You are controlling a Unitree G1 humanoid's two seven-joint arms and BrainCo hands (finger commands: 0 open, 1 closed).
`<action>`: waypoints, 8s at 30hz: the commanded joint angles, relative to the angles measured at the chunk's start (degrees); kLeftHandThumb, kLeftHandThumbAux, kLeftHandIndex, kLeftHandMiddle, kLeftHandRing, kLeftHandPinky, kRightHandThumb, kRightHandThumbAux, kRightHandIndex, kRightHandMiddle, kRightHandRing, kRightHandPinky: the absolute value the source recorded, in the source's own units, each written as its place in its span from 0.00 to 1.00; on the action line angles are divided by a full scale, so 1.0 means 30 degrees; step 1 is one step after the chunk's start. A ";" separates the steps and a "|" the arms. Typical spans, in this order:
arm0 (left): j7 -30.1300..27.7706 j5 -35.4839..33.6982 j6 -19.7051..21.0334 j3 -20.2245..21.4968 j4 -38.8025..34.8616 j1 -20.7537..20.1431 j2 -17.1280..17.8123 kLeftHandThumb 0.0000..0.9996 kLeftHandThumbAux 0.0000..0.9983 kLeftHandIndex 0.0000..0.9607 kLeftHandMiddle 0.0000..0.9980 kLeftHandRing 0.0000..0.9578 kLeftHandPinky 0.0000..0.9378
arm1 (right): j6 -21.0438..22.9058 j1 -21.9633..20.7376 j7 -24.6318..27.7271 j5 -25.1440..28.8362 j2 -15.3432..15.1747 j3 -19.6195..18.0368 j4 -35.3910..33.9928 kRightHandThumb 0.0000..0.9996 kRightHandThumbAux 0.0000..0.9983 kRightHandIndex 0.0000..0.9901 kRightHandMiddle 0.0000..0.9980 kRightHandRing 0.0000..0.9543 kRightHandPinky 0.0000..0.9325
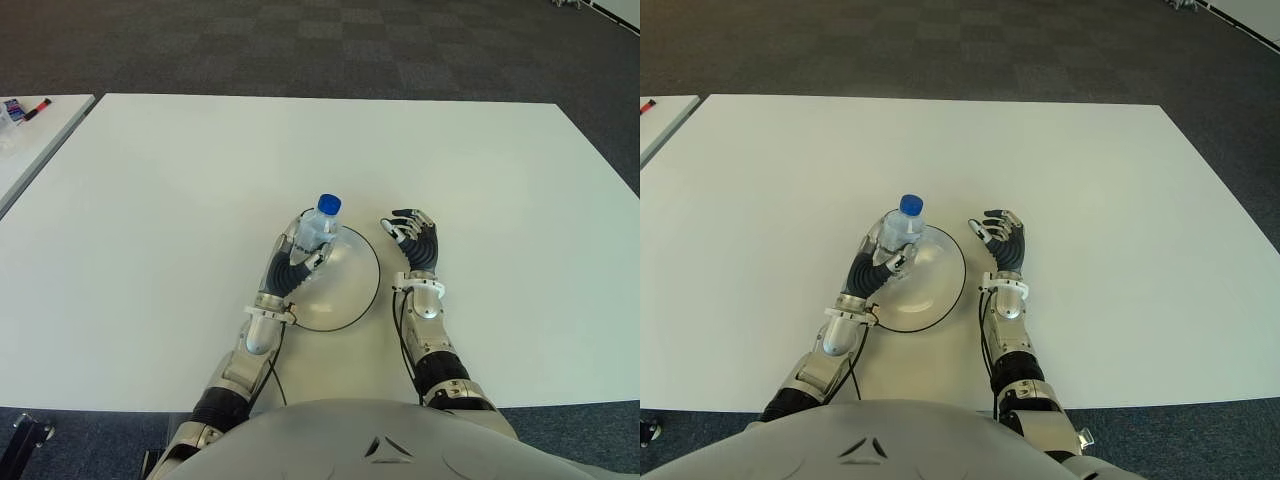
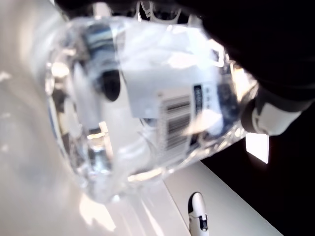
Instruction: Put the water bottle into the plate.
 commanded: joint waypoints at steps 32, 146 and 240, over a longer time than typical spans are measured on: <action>-0.0079 -0.0153 0.0655 0.0277 0.0258 -0.0324 0.0354 0.69 0.48 0.12 0.25 0.27 0.32 | 0.0231 0.0573 0.0314 0.0355 0.0358 -0.0055 0.1076 0.70 0.73 0.42 0.41 0.46 0.47; -0.0192 0.0590 0.1501 0.0271 0.0463 -0.0834 0.1550 0.00 0.68 0.06 0.06 0.05 0.04 | 0.0163 0.0266 0.0032 0.0323 0.0457 0.0032 0.1431 0.70 0.73 0.42 0.41 0.46 0.48; 0.0383 -0.0998 0.0096 0.1092 -0.1442 -0.0862 0.0683 0.00 0.70 0.12 0.11 0.10 0.10 | 0.0227 0.0050 -0.0080 0.0199 0.0346 0.0020 0.1677 0.70 0.73 0.42 0.41 0.46 0.48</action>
